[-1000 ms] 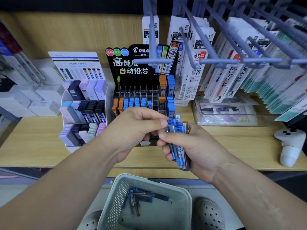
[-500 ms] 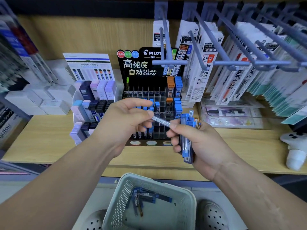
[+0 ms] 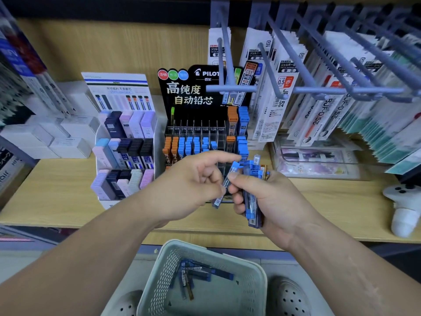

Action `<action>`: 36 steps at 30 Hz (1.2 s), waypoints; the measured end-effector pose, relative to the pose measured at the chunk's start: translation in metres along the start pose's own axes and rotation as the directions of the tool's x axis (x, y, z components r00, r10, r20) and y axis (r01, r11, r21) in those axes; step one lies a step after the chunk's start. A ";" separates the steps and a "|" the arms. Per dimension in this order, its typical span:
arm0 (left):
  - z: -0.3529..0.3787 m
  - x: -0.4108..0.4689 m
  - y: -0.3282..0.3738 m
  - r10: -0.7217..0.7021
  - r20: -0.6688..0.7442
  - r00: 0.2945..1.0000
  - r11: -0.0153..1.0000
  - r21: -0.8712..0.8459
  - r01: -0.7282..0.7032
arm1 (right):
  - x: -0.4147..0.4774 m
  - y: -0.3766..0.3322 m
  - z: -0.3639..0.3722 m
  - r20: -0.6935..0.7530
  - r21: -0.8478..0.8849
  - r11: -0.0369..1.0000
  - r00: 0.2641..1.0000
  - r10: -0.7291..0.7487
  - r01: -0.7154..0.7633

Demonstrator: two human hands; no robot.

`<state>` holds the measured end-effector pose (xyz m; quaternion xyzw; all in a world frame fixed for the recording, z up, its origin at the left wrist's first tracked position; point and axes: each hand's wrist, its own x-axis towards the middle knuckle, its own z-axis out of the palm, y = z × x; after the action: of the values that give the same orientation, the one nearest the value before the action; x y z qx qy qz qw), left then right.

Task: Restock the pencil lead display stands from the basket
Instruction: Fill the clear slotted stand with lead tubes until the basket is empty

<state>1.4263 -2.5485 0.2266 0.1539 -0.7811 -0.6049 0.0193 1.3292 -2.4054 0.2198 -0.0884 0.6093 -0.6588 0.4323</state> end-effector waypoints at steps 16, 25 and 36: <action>-0.025 0.046 -0.014 0.257 -0.620 0.741 0.957 0.059 -0.283 | 0.002 -0.005 -0.020 -0.033 0.045 0.998 0.999 0.038 -0.036; -0.020 0.059 -0.022 0.378 -0.524 0.764 0.906 0.378 -0.189 | 0.006 -0.006 -0.023 -0.020 0.080 0.996 0.999 0.033 -0.031; -0.014 0.072 -0.026 0.500 -0.500 0.707 0.757 0.649 -0.075 | 0.003 -0.007 -0.026 0.008 0.063 0.997 0.999 0.031 -0.031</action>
<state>1.3661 -2.5867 0.1945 0.2200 -0.8852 -0.2307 0.3388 1.3077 -2.3894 0.2182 -0.0674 0.5878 -0.6707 0.4473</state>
